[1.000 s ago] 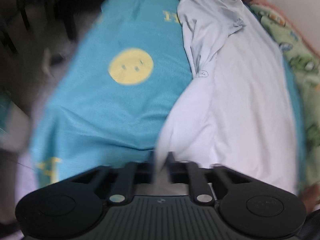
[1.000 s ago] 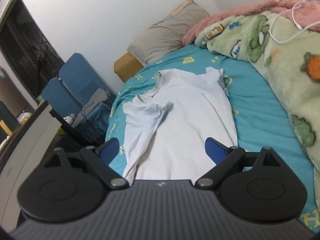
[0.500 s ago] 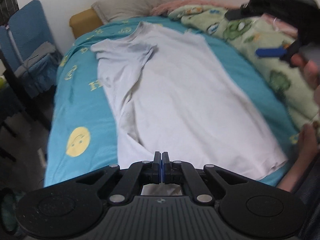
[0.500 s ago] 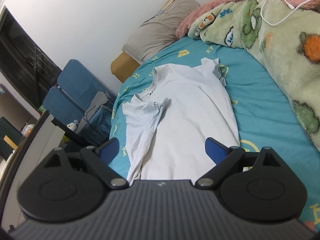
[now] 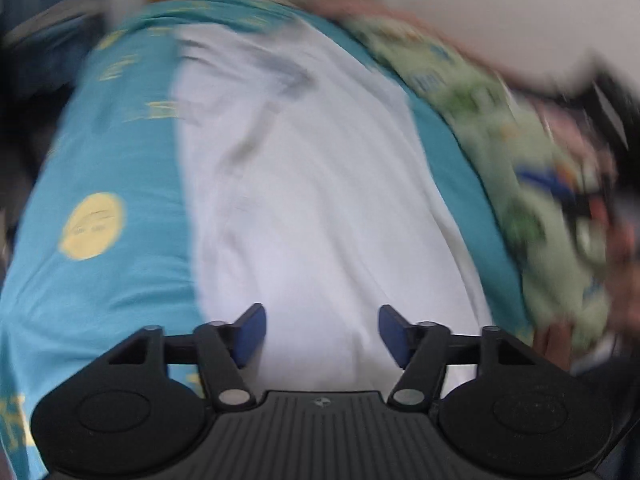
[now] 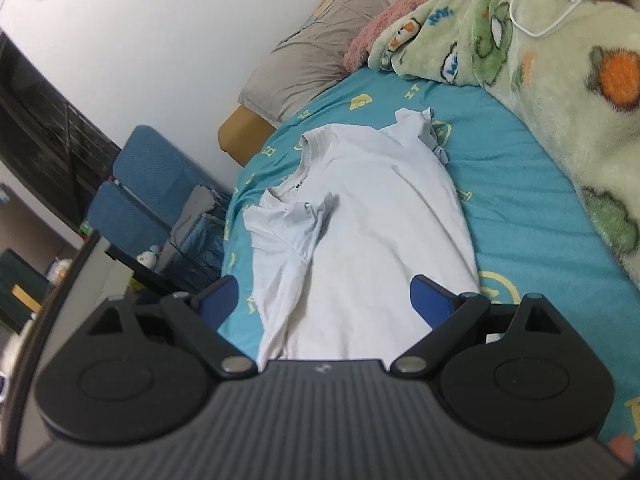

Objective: Fold clothes

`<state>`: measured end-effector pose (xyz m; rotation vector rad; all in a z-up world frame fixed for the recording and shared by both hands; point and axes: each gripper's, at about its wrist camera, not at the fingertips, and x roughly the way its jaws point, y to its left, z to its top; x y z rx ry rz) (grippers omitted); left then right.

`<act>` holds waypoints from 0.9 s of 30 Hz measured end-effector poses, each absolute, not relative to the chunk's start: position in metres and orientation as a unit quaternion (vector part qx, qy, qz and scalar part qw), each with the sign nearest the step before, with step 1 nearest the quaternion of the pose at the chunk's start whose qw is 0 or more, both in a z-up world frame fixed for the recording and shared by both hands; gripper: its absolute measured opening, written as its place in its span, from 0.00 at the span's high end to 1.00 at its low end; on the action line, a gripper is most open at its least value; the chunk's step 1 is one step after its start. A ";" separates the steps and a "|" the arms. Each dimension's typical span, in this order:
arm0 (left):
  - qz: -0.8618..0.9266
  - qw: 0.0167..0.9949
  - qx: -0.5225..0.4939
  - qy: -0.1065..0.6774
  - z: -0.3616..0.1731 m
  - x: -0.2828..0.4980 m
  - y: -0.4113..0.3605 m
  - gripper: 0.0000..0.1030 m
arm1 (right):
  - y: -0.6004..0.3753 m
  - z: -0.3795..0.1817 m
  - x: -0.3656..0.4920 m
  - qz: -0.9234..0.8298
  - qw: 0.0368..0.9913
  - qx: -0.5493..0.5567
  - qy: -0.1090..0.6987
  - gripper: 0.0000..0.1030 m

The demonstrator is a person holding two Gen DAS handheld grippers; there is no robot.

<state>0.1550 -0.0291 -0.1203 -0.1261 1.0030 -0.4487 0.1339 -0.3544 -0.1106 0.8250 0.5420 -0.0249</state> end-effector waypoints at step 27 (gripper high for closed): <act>-0.148 0.822 -0.177 0.521 -0.119 0.177 0.046 0.98 | -0.348 -0.133 0.145 0.010 0.848 0.427 0.313 0.09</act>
